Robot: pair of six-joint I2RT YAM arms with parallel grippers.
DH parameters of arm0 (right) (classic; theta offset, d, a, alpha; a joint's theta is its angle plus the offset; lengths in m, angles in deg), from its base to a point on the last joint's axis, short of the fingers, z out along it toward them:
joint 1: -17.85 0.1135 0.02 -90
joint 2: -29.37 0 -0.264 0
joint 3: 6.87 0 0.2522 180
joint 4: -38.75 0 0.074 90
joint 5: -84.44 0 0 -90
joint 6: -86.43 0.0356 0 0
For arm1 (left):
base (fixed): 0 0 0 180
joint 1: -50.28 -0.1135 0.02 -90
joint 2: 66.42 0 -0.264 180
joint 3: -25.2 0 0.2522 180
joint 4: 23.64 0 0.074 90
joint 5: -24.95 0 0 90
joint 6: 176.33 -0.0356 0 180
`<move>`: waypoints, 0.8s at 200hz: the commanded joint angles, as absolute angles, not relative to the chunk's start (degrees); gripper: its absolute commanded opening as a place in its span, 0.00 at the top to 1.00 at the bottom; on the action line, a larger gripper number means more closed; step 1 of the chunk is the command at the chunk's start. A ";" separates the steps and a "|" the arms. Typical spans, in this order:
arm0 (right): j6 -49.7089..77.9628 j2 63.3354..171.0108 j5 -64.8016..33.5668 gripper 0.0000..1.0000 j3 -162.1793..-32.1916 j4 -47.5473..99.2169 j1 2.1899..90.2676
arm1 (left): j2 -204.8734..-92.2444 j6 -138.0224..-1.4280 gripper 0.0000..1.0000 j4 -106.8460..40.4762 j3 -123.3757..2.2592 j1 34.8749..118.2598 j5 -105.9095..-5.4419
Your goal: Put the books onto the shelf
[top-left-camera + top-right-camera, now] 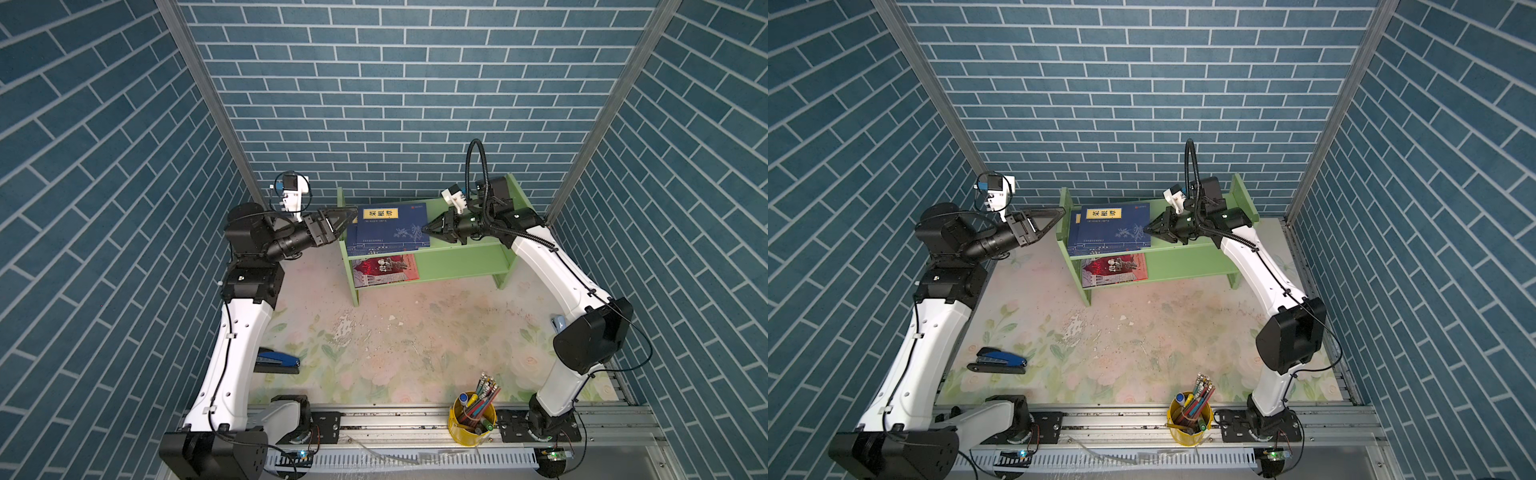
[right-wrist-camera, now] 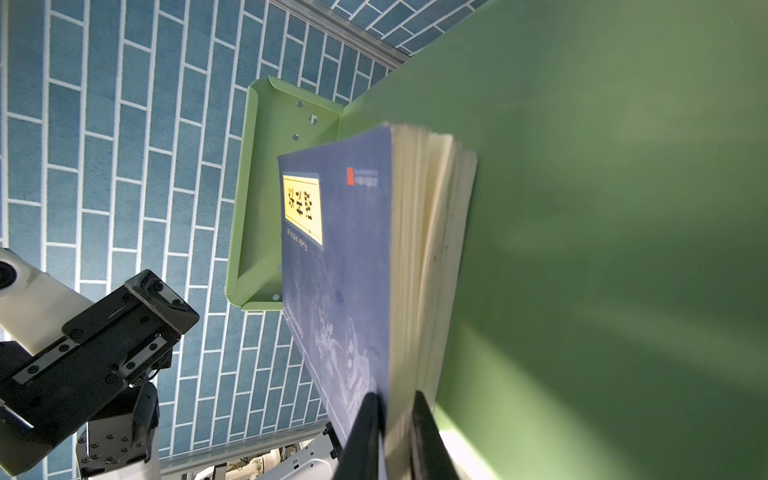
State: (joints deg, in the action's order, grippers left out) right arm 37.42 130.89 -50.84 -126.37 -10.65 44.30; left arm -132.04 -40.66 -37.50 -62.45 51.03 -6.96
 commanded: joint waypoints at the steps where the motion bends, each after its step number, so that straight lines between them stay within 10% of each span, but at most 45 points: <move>1: 35.63 132.12 -50.94 0.86 -128.19 -11.84 44.25 | -131.10 -40.80 0.01 -36.04 -62.13 51.16 -6.78; 160: 28.89 135.37 -47.41 0.99 -135.31 -20.34 46.14 | -131.02 -41.05 0.00 -36.10 -61.66 51.16 -6.69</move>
